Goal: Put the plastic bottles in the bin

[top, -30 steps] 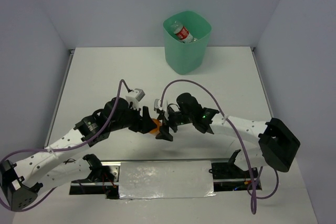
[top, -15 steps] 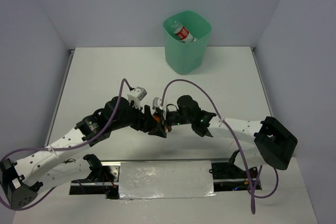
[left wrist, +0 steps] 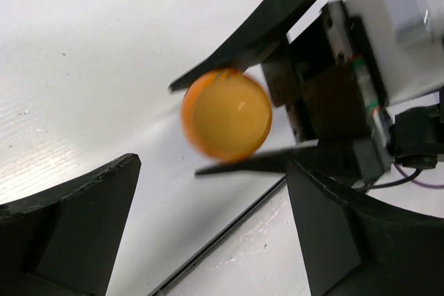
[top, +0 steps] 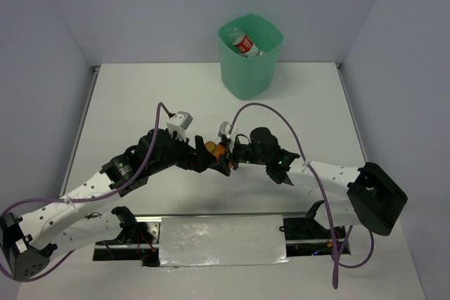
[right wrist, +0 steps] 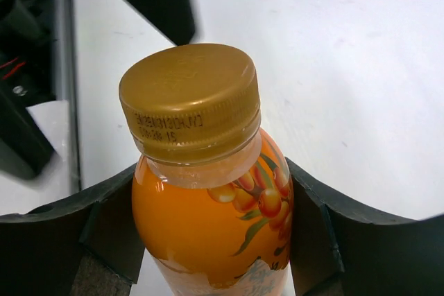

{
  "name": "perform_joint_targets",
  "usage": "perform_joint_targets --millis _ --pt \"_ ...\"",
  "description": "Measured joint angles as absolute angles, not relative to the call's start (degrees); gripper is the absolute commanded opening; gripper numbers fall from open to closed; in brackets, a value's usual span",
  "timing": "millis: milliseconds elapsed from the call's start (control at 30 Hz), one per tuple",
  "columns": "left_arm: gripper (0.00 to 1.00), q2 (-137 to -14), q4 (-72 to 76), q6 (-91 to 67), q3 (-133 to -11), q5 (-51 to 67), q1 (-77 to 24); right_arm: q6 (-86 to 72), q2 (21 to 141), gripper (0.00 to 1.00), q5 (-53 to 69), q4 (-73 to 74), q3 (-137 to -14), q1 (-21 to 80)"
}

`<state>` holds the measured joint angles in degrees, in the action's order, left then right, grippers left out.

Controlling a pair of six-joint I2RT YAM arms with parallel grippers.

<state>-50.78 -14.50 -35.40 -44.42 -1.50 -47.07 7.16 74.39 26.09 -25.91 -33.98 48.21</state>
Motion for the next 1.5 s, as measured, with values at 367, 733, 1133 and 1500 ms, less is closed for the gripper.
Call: perform_joint_targets --millis 367,733,1133,1500 --pt "0.99 -52.73 -14.87 -36.95 -44.84 -13.28 -46.81 -0.08 66.26 0.39 22.37 -25.06 -32.91 30.28" --pt "0.99 -58.85 -13.74 -37.89 -42.41 -13.26 -32.08 -0.78 81.34 0.44 1.26 -11.07 -78.39 24.97" --pt "0.99 -57.3 -11.77 -37.65 -41.17 -10.22 -24.77 -2.72 120.07 0.72 -2.55 1.28 -119.66 18.37" --pt "0.99 -55.68 -12.64 -37.47 -41.17 -10.72 -24.77 -7.11 129.84 1.0 1.78 6.42 -129.03 18.22"
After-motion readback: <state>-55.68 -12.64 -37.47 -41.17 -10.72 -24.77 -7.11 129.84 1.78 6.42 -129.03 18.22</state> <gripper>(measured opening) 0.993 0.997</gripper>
